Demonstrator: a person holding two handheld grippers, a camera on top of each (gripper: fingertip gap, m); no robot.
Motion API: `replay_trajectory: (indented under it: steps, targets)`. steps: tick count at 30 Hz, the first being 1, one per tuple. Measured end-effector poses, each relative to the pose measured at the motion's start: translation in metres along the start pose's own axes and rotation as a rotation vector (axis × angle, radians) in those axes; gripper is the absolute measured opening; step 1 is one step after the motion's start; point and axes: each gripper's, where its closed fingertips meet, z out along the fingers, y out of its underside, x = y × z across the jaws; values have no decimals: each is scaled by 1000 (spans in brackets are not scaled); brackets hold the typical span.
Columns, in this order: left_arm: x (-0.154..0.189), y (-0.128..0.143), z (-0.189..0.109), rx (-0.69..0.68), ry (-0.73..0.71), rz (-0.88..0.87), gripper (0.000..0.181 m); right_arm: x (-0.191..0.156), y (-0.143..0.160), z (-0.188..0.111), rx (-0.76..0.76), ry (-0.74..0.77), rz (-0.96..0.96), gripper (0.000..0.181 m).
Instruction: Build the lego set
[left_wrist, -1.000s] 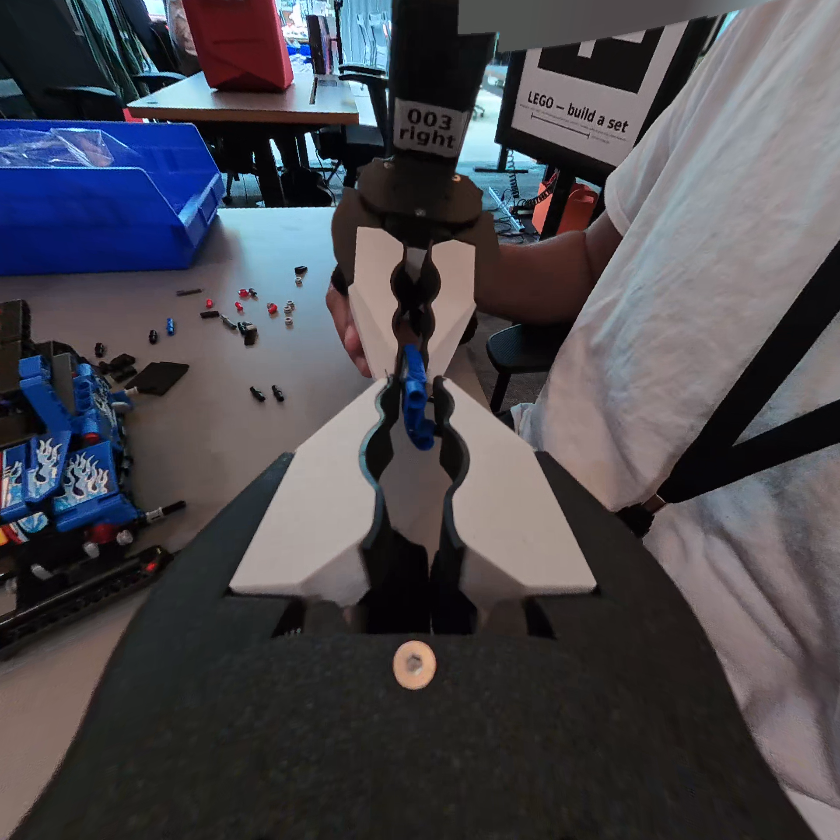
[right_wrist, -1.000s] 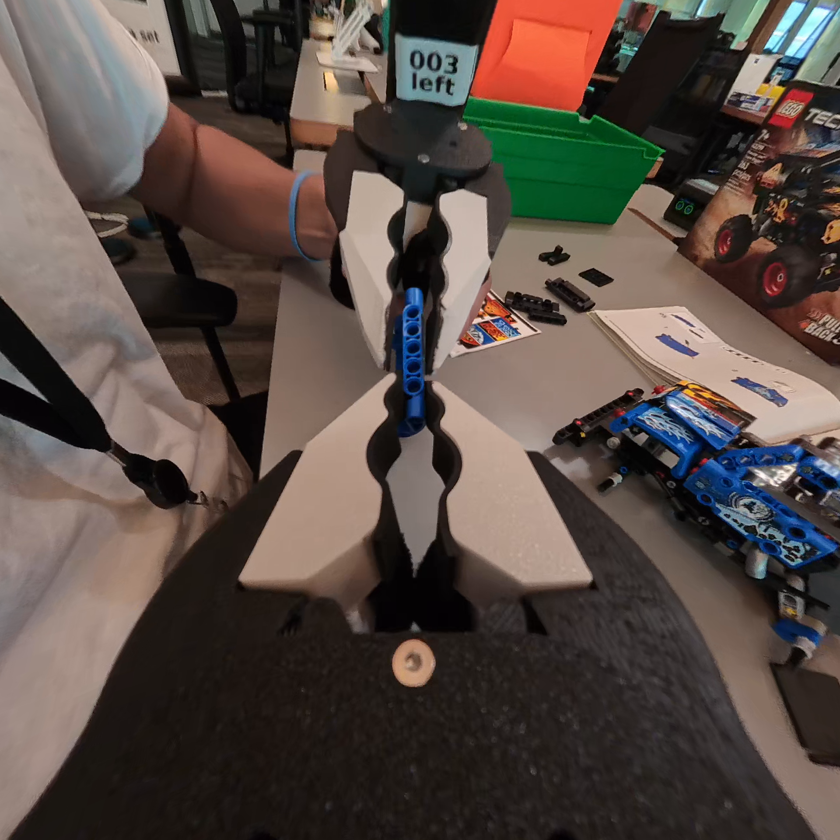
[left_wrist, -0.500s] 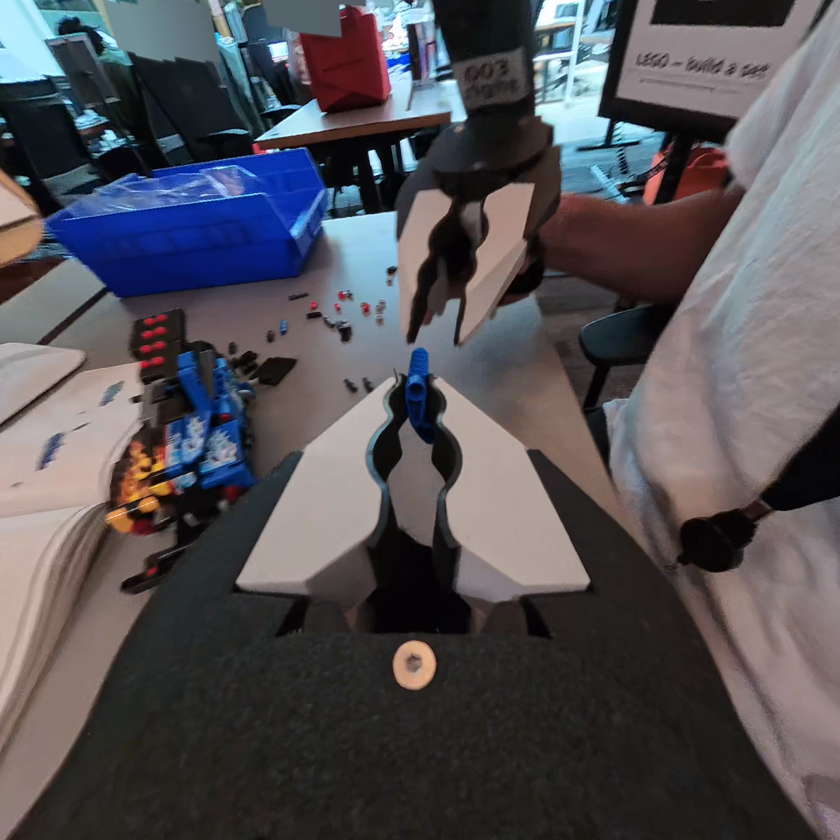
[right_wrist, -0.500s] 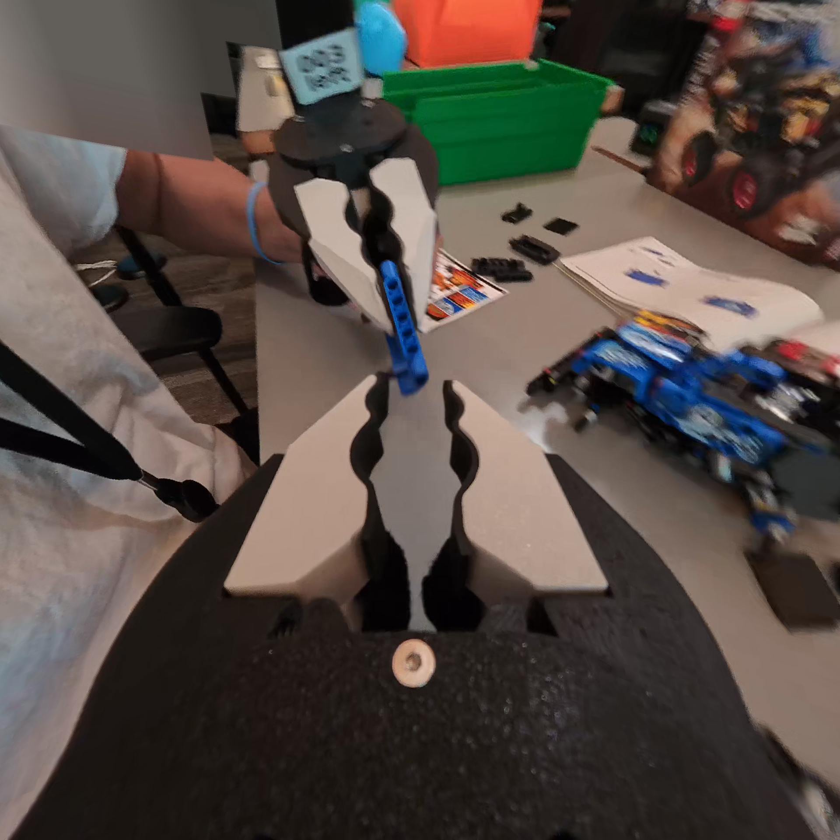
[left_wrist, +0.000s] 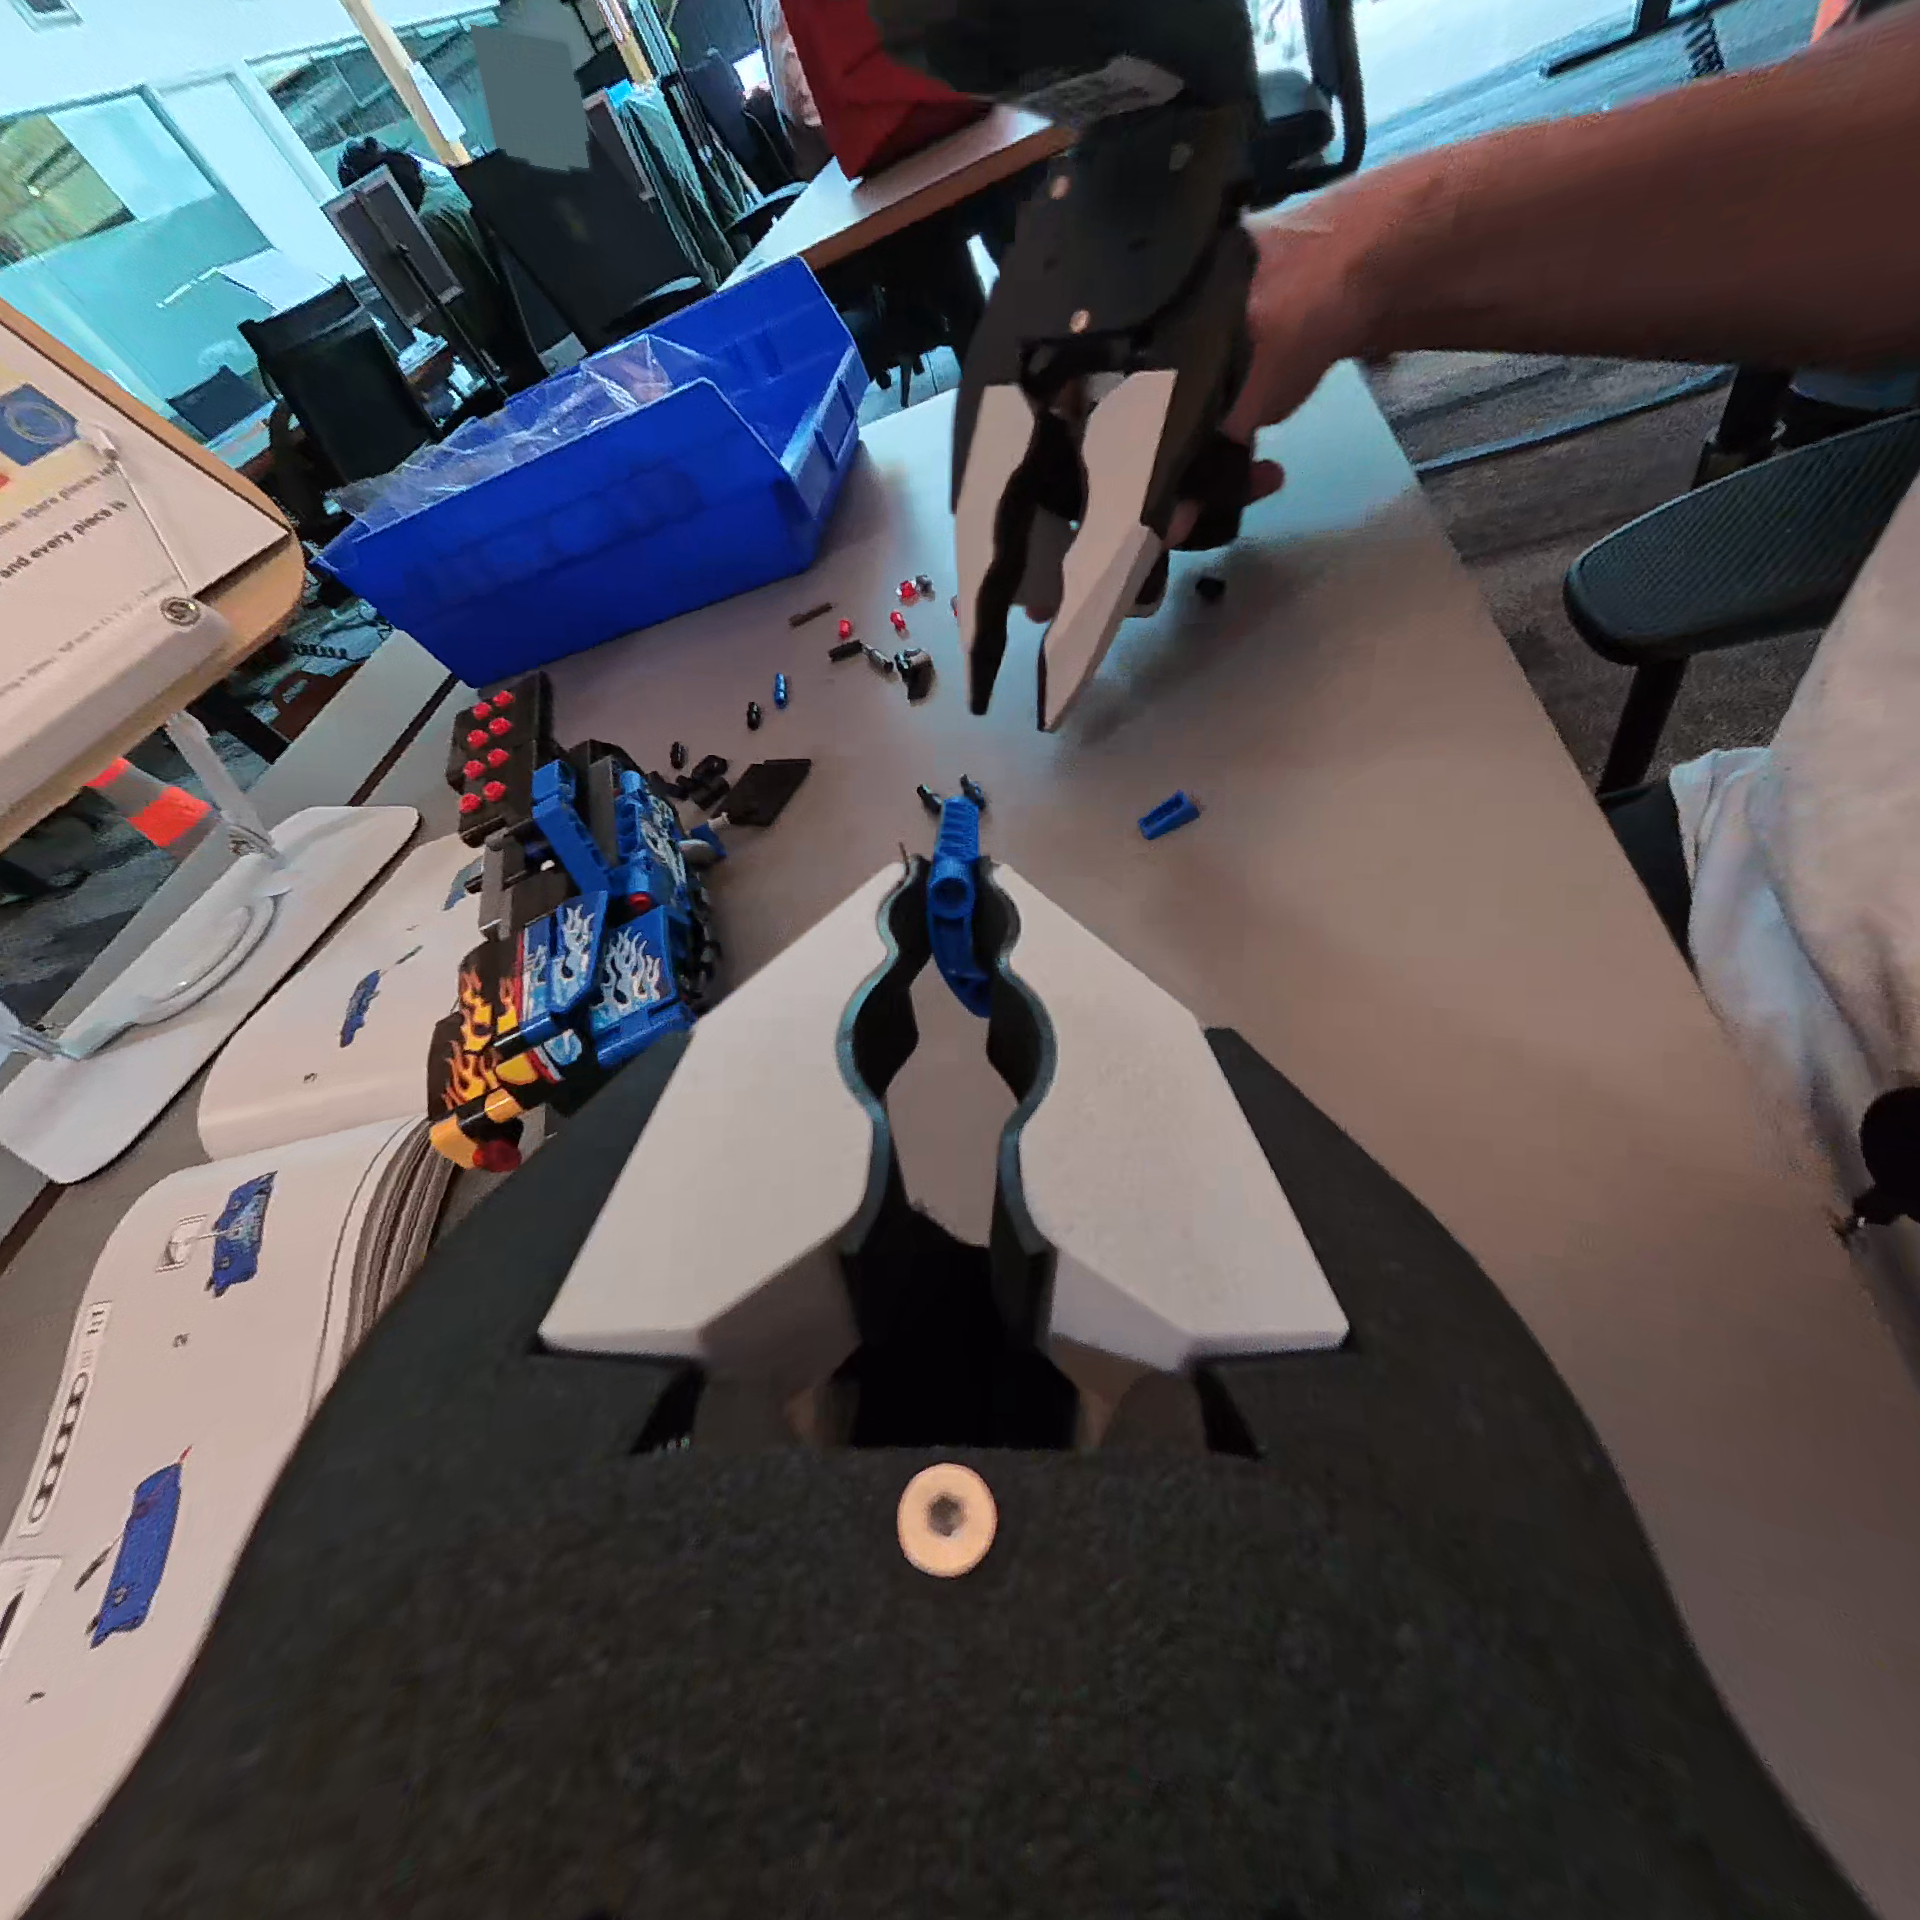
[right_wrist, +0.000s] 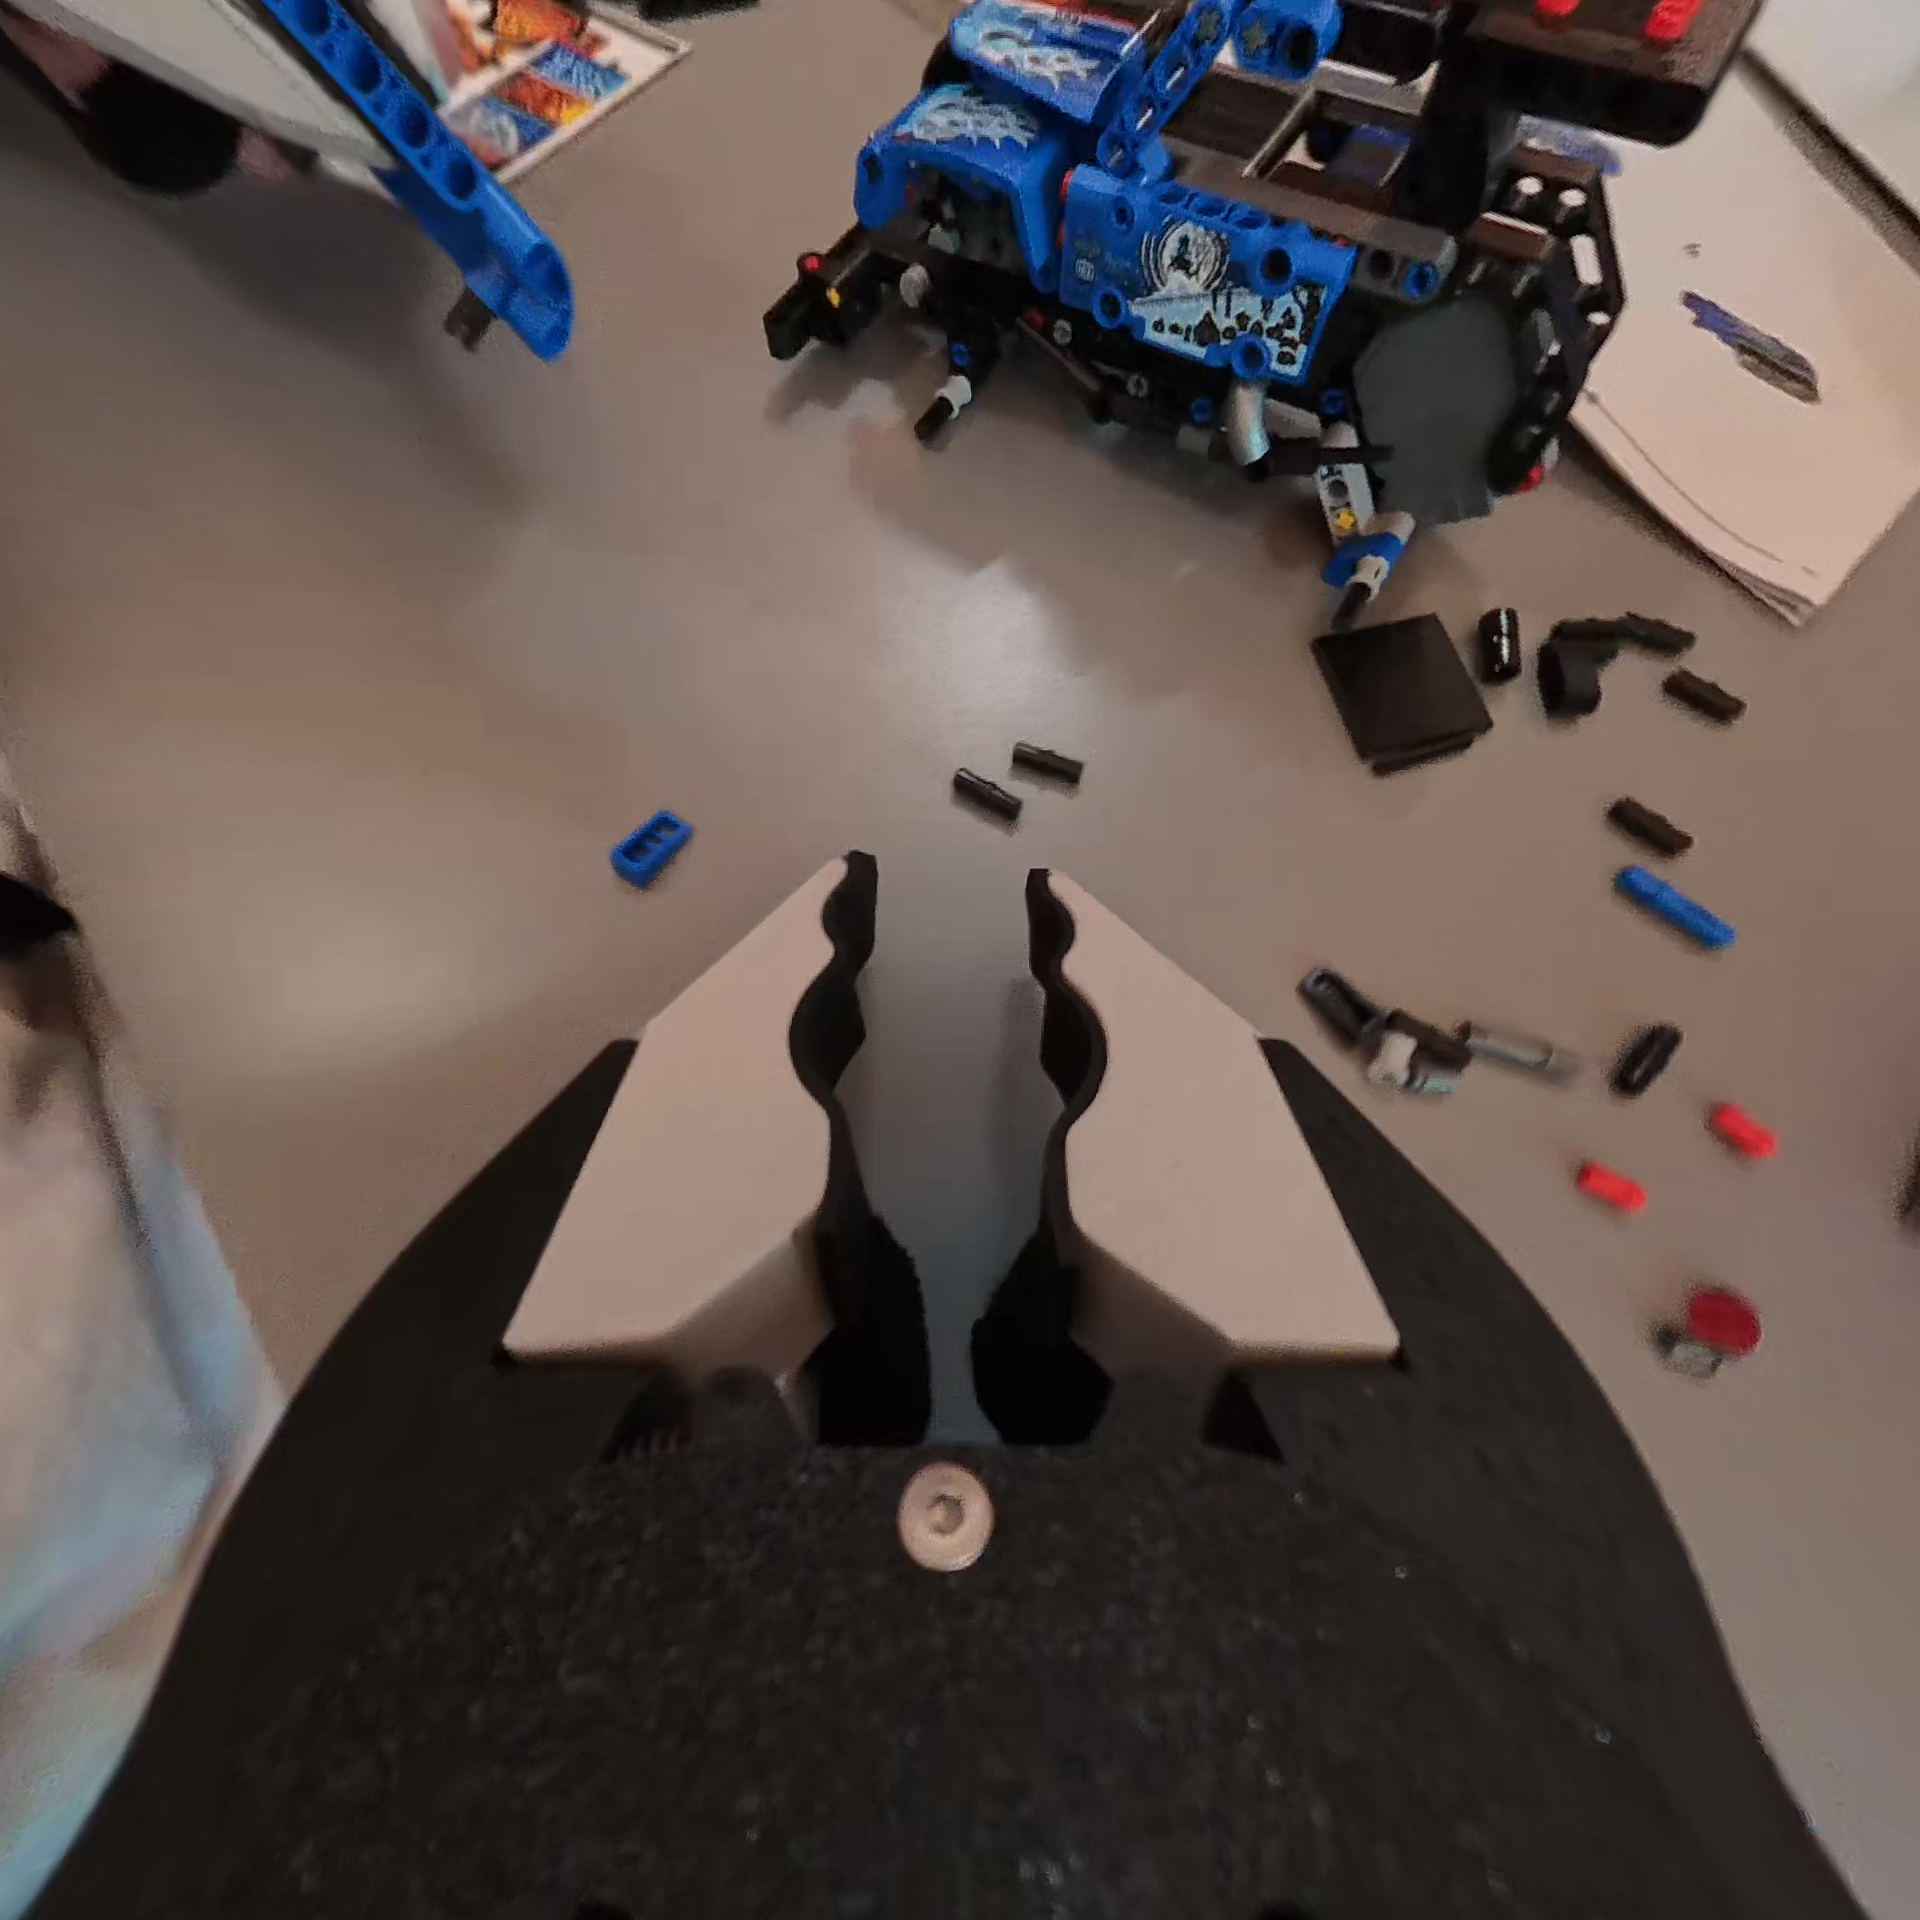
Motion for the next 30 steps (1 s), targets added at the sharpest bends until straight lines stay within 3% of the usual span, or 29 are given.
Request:
replay_trajectory:
  steps: [1,5,11,15,21,24,26,30]
  targets:
    - [-1,3,-1,-7,-6,17,5,3,0,5,-17,-42,-35,29]
    - [-18,9,-10,-32,-42,146,5,12,-1,20,-58,-171,-181,21]
    - [-91,-9,-36,4,-158,186,5,6,-3,30,-70,-264,-275,12]
    - [-145,-44,-69,90,-240,160,6,5,-4,31,-52,-264,-280,7]
    - [-180,-101,-135,138,-262,95,5,-1,-4,31,-56,-234,-309,3]
    - [-179,-115,-155,130,-250,50,5,-5,-8,27,-46,-231,-313,3]
    - [-162,-114,-151,119,-192,14,5,-4,-10,20,-64,-221,-325,3]
    - [-108,-80,-99,65,-82,-57,5,5,0,-6,-269,-182,-373,3]
